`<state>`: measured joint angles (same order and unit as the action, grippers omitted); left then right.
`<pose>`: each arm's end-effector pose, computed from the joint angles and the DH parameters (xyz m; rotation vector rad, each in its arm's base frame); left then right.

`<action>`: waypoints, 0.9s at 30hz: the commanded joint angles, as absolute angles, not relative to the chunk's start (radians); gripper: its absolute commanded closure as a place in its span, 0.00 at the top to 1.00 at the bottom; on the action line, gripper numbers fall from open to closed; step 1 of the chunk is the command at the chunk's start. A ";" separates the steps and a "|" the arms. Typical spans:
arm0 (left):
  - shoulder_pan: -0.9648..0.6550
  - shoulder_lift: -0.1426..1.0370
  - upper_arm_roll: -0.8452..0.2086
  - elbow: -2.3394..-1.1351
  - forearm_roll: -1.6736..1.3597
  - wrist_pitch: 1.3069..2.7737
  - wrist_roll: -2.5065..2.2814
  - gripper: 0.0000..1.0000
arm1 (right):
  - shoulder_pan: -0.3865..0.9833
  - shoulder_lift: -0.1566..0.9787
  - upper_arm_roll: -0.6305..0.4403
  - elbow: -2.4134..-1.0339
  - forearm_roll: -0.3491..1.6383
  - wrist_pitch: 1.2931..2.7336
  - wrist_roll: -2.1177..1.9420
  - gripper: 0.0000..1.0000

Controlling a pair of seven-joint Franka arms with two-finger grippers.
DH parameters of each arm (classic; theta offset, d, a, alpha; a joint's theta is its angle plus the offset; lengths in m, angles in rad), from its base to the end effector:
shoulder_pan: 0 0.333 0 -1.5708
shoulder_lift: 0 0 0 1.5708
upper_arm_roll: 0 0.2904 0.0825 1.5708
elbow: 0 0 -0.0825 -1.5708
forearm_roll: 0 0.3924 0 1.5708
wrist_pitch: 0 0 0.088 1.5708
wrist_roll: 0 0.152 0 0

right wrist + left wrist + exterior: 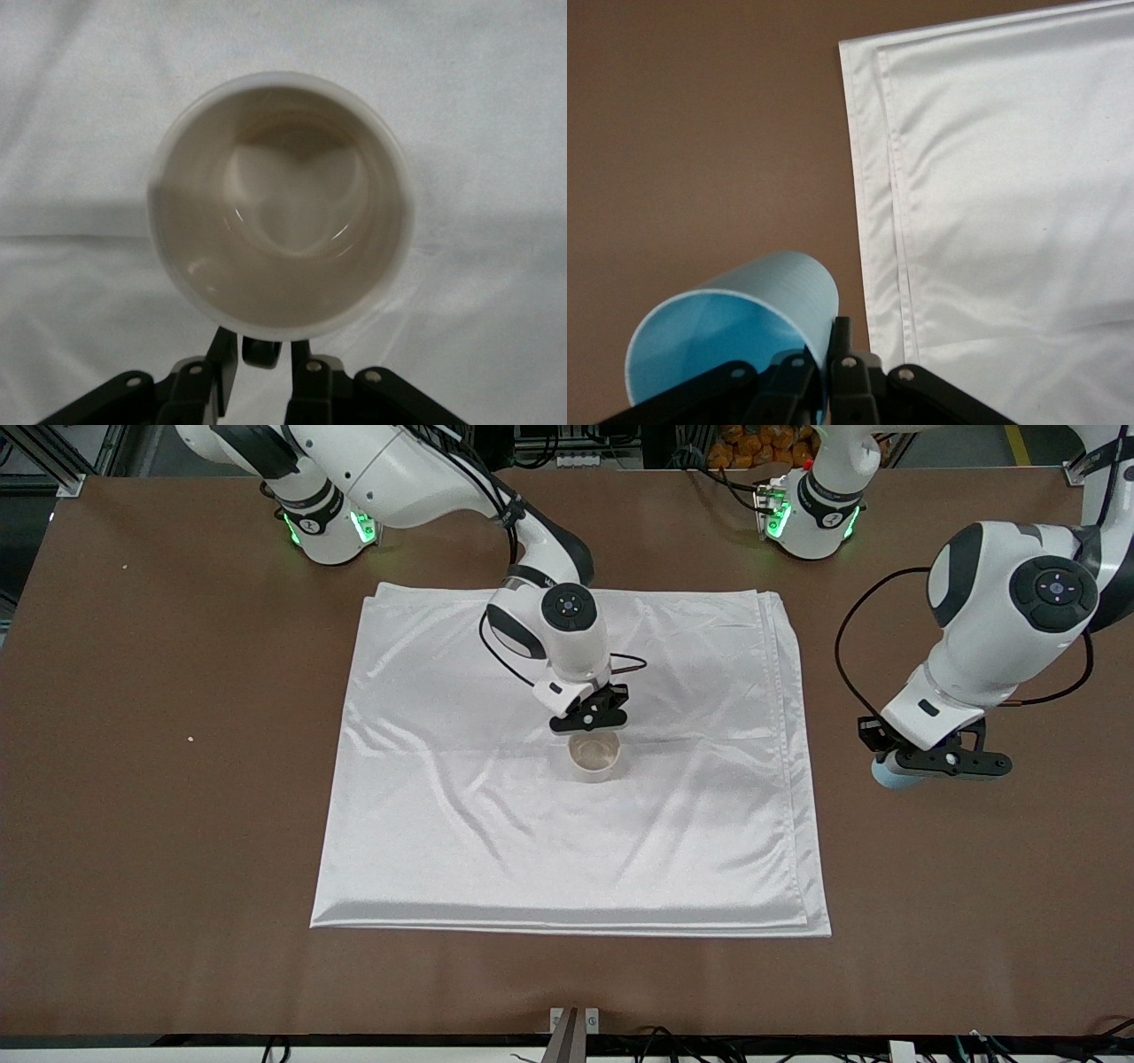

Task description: Place blue cup into white mug on cloth

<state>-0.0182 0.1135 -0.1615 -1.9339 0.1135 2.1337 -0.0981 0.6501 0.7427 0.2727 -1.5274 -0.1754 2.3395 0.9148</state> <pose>0.5945 -0.0974 0.3628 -3.0633 0.2089 -0.1512 0.4524 0.5510 0.1712 -3.0321 -0.0702 -0.0340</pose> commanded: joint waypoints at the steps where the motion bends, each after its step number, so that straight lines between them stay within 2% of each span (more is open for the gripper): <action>1: -0.015 0.098 -0.187 -1.936 0.140 2.106 -0.115 0.00 | 0.644 0.752 0.282 -1.491 -0.199 2.319 0.956 1.00; 5: -0.015 0.098 -0.198 -1.930 0.140 2.106 -0.115 0.00 | 0.640 0.735 0.285 -1.493 -0.196 2.293 0.957 1.00; 10: -0.017 0.104 -0.224 -1.916 0.138 2.106 -0.117 0.00 | 0.620 0.678 0.301 -1.491 -0.193 2.189 0.960 1.00; 20: -0.018 0.110 -0.301 -1.908 0.138 2.106 -0.182 0.00 | 0.523 0.491 0.316 -1.497 -0.186 1.979 0.948 1.00; 27: -0.021 0.129 -0.388 -1.898 0.138 2.106 -0.290 0.00 | 0.425 0.361 0.313 -1.509 -0.164 1.931 0.849 1.00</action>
<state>-0.0246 0.1133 -0.3251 -1.9203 0.1135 2.1247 -0.1997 0.5043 0.4678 0.2949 -1.4605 -0.1764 1.9557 0.9185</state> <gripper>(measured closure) 0.960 0.000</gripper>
